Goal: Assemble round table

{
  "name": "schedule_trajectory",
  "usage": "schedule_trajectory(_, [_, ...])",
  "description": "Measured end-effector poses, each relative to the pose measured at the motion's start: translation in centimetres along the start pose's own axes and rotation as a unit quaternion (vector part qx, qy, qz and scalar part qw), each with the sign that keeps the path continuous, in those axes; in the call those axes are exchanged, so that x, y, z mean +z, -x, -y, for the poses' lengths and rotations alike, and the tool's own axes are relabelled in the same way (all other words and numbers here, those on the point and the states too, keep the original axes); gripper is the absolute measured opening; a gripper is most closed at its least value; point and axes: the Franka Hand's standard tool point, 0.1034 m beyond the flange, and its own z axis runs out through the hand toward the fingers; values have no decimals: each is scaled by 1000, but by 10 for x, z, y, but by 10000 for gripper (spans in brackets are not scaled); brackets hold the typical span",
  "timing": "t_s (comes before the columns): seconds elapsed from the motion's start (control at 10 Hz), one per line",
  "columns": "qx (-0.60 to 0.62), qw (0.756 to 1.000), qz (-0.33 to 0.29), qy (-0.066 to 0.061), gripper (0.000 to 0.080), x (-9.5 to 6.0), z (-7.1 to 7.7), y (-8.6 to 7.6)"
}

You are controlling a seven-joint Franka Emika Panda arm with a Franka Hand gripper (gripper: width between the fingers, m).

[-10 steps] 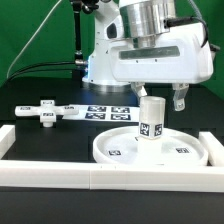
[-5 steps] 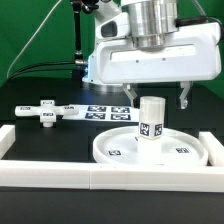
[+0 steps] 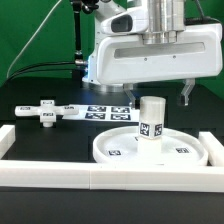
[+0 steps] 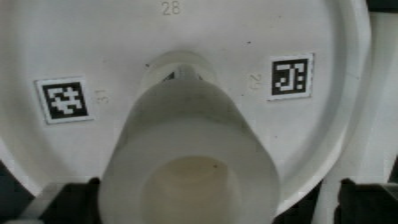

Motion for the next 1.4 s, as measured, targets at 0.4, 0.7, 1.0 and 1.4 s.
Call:
schedule_trajectory(0.4, [-169, 985, 24, 4, 649, 0, 2, 2])
schedule_trajectory(0.7, [-315, 949, 28, 5, 649, 3, 7, 2])
schedule_trajectory(1.0, [-399, 916, 32, 1, 649, 3, 4, 3])
schedule_trajectory(1.4, [-489, 872, 40, 5, 649, 5, 2, 4])
